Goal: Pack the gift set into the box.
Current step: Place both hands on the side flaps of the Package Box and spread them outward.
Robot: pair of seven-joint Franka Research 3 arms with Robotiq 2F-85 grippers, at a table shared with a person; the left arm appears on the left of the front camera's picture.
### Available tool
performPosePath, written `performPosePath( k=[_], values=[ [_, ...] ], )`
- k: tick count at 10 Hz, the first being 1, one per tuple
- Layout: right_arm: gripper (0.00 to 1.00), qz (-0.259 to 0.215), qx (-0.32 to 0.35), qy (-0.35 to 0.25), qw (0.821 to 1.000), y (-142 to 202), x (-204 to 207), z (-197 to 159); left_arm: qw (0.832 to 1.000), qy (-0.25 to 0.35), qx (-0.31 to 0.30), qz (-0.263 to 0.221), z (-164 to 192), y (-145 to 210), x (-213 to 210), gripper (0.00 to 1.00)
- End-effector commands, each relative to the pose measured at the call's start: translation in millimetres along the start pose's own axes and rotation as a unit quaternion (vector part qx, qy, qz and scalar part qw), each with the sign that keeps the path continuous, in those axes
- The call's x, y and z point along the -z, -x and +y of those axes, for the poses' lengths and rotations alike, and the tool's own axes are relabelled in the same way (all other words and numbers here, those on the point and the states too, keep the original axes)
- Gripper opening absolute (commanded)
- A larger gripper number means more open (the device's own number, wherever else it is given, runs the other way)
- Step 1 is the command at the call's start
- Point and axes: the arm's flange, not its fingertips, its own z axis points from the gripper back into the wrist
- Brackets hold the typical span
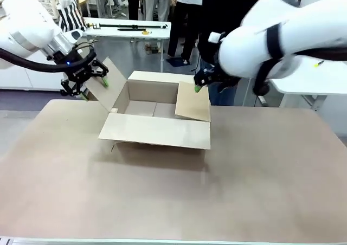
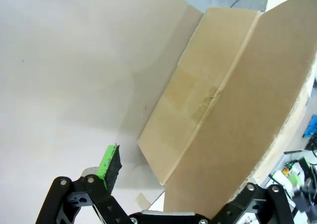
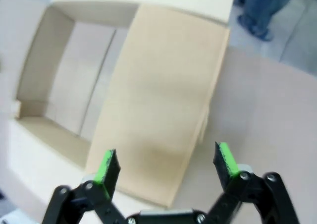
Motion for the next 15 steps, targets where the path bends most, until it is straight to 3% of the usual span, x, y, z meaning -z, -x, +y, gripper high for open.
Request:
performPosePath(
  k=[1, 2, 3, 4, 5, 6, 8, 11, 13, 15],
  values=[
    [1.0, 0.02, -0.025, 0.072, 0.997, -62.3, 30.4, 56.3, 1.0, -0.009, 0.009, 0.002, -4.7, 2.8, 4.4, 1.0],
    [1.0, 0.0, 0.0, 0.0, 1.0, 0.0, 0.0, 0.0, 1.0, -0.009, 0.009, 0.002, -4.7, 2.8, 4.4, 1.0],
    [1.0, 0.0, 0.0, 0.0, 1.0, 0.0, 0.0, 0.0, 1.0, -0.009, 0.009, 0.002, -4.7, 2.8, 4.4, 1.0],
    [1.0, 0.009, -0.01, 0.032, 0.999, -29.6, 30.2, 16.0, 1.0, -0.009, 0.009, 0.002, -4.7, 2.8, 4.4, 1.0],
    [1.0, 0.008, 0.06, 0.016, 0.998, -32.8, 27.8, 4.3, 1.0, -0.009, 0.009, 0.002, -4.7, 2.8, 4.4, 1.0],
    [1.0, 0.035, 0.028, -0.001, 0.999, -59.6, 46.7, 18.0, 1.0, -0.009, 0.009, 0.002, -4.7, 2.8, 4.4, 1.0],
    [1.0, 0.067, 0.045, 0.064, 0.995, -95.6, 64.4, 49.3, 1.0, -0.009, 0.009, 0.002, -4.7, 2.8, 4.4, 1.0],
    [1.0, 0.137, 0.041, 0.179, 0.973, -102.7, 105.7, 89.9, 1.0, -0.009, 0.009, 0.002, -4.7, 2.8, 4.4, 1.0],
    [1.0, 0.157, 0.0, 0.223, 0.962, -105.2, 123.8, 110.9, 1.0, -0.009, 0.009, 0.002, -4.7, 2.8, 4.4, 1.0],
    [1.0, 0.163, 0.0, 0.281, 0.946, -105.4, 133.3, 112.4, 1.0, -0.009, 0.009, 0.002, -4.7, 2.8, 4.4, 1.0]
  ],
)
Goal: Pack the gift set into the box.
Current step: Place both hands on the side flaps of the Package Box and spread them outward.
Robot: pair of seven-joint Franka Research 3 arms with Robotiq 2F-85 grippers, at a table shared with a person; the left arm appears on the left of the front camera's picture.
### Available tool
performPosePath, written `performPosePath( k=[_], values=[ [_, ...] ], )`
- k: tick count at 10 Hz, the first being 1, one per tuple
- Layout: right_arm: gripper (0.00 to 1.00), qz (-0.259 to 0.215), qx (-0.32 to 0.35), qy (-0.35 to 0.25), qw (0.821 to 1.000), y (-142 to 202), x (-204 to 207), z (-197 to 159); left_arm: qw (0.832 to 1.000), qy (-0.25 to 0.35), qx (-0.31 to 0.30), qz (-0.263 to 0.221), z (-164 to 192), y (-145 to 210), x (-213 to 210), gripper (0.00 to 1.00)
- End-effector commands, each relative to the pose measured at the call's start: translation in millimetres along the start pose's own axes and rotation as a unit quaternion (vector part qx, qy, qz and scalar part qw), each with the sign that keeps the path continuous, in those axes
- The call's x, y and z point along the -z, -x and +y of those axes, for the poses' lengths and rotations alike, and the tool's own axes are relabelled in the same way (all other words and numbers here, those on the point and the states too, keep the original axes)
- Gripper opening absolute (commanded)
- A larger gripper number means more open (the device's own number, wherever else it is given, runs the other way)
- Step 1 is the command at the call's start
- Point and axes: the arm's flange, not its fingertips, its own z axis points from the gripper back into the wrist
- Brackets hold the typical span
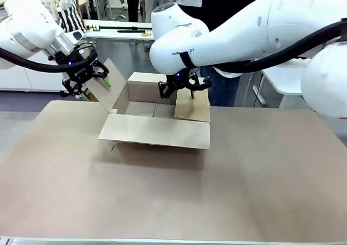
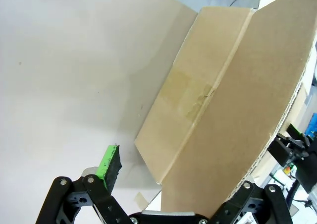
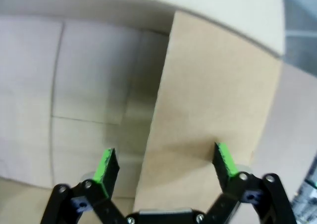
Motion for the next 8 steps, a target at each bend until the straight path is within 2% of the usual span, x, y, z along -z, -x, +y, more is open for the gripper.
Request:
performPosePath(
  k=[1, 3, 4, 8],
  values=[
    [1.0, -0.006, 0.024, 0.076, 0.997, -23.3, -6.0, -1.7, 1.0, -0.009, 0.003, 0.004, 0.9, 2.1, 5.0, 1.0],
    [1.0, -0.037, 0.059, 0.14, 0.988, -19.0, -16.2, -13.2, 1.0, -0.009, 0.003, 0.004, 0.9, 2.1, 5.0, 1.0],
    [1.0, -0.034, 0.069, 0.14, 0.987, -15.6, -22.7, -21.2, 1.0, -0.009, 0.003, 0.004, 0.9, 2.1, 5.0, 1.0],
    [1.0, -0.059, 0.123, 0.071, 0.988, 21.6, -85.3, -82.4, 1.0, -0.009, 0.003, 0.004, 0.9, 2.1, 5.0, 1.0]
  ],
)
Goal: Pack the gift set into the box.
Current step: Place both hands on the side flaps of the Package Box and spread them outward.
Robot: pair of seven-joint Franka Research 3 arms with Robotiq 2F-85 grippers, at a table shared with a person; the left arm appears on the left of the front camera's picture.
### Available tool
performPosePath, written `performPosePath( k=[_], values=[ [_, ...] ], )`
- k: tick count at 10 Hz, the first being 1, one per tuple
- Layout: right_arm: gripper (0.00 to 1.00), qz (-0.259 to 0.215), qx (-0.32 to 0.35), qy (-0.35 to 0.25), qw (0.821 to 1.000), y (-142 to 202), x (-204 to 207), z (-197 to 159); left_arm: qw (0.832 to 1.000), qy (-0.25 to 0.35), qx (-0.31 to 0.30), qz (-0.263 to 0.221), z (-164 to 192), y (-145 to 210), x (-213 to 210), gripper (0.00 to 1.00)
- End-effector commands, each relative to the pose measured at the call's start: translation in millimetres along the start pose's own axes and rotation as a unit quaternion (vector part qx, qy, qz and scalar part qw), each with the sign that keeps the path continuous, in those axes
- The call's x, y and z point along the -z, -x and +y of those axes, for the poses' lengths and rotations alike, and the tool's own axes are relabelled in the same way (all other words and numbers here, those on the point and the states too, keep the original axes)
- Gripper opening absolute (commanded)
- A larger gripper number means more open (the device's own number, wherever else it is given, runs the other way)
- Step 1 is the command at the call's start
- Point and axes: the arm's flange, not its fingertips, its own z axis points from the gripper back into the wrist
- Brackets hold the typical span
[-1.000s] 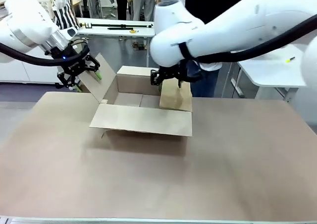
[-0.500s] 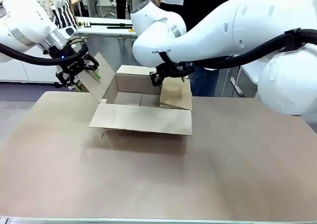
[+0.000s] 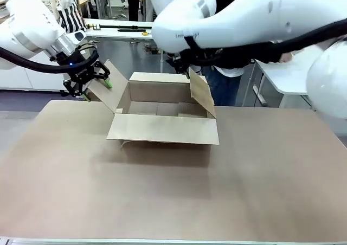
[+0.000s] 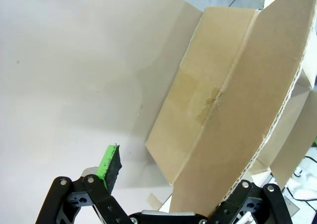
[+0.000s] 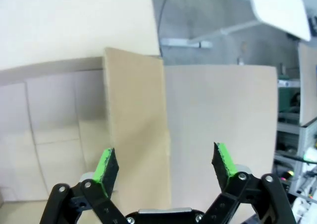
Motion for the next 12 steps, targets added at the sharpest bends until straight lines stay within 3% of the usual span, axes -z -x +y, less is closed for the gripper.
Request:
performPosePath(
  k=[1, 3, 4, 5, 6, 7, 12],
  values=[
    [1.0, 0.012, 0.03, -0.045, 0.998, 28.4, -1.0, -40.7, 1.0, -0.007, 0.002, -0.001, 1.2, 0.7, 0.2, 1.0],
    [1.0, 0.019, 0.051, -0.057, 0.997, 40.0, 2.9, -70.9, 1.0, -0.007, 0.002, -0.001, 1.2, 0.7, 0.2, 1.0],
    [1.0, 0.012, 0.011, -0.106, 0.994, 45.2, 13.8, -64.4, 1.0, -0.007, 0.002, -0.001, 1.2, 0.7, 0.2, 1.0],
    [1.0, 0.02, 0.031, -0.034, 0.999, 13.5, -15.6, -59.5, 1.0, -0.007, 0.002, -0.001, 1.2, 0.7, 0.2, 1.0],
    [1.0, 0.021, 0.03, -0.057, 0.998, 21.0, -7.3, -65.4, 1.0, -0.007, 0.002, -0.001, 1.2, 0.7, 0.2, 1.0],
    [1.0, 0.03, -0.013, -0.1, 0.994, 13.7, 5.7, -46.3, 1.0, -0.007, 0.002, -0.001, 1.2, 0.7, 0.2, 1.0],
    [1.0, 0.049, -0.084, -0.118, 0.988, -9.0, 51.4, 43.1, 1.0, -0.007, 0.002, -0.001, 1.2, 0.7, 0.2, 1.0]
  ],
)
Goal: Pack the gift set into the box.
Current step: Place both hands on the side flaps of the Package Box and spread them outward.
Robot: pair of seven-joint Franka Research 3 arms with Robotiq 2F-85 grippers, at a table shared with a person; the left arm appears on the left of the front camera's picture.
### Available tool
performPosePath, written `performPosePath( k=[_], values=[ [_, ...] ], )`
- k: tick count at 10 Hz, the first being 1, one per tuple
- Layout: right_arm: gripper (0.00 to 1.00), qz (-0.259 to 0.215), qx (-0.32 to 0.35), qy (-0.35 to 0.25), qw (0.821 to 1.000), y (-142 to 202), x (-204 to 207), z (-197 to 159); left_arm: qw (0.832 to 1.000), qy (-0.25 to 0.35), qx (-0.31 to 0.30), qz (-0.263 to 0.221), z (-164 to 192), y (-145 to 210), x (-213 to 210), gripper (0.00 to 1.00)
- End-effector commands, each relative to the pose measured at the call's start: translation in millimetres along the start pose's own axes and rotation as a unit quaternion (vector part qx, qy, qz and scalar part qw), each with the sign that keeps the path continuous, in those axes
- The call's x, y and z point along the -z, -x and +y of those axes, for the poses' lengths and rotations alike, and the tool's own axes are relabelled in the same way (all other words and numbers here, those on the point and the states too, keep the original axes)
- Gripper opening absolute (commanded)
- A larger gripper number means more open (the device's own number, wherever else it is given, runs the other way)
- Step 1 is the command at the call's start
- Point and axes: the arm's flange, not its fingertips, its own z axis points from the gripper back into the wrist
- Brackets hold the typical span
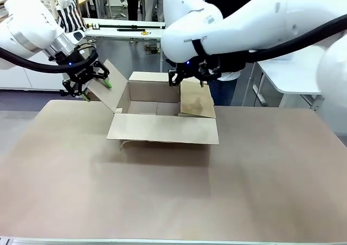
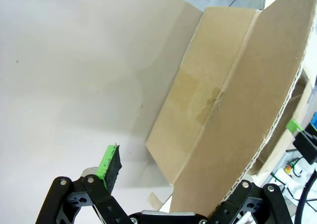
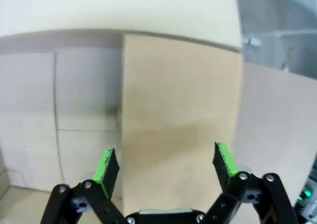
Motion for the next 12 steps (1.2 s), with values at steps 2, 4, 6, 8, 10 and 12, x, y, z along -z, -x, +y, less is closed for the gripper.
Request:
performPosePath(
  k=[2, 4, 6, 8, 10, 12],
  values=[
    [1.0, 0.037, -0.033, 0.017, 0.999, -18.7, -5.4, 10.4, 1.0, -0.007, 0.003, -0.001, 0.8, 0.8, 0.0, 1.0],
    [1.0, 0.066, -0.046, 0.07, 0.994, -19.5, 2.7, 11.3, 1.0, -0.007, 0.003, -0.001, 0.8, 0.8, 0.0, 1.0],
    [1.0, 0.062, -0.036, 0.105, 0.992, -16.7, -4.8, 3.1, 1.0, -0.007, 0.003, -0.001, 0.8, 0.8, 0.0, 1.0],
    [1.0, 0.034, -0.023, 0.099, 0.994, -12.3, -30.3, -8.1, 1.0, -0.007, 0.003, -0.001, 0.8, 0.8, 0.0, 1.0],
    [1.0, 0.026, -0.01, 0.11, 0.993, -8.2, -51.7, -23.2, 1.0, -0.007, 0.003, -0.001, 0.8, 0.8, 0.0, 1.0],
    [1.0, 0.042, 0.002, 0.116, 0.992, -0.2, -60.9, -40.2, 1.0, -0.007, 0.003, -0.001, 0.8, 0.8, 0.0, 1.0]
  ],
)
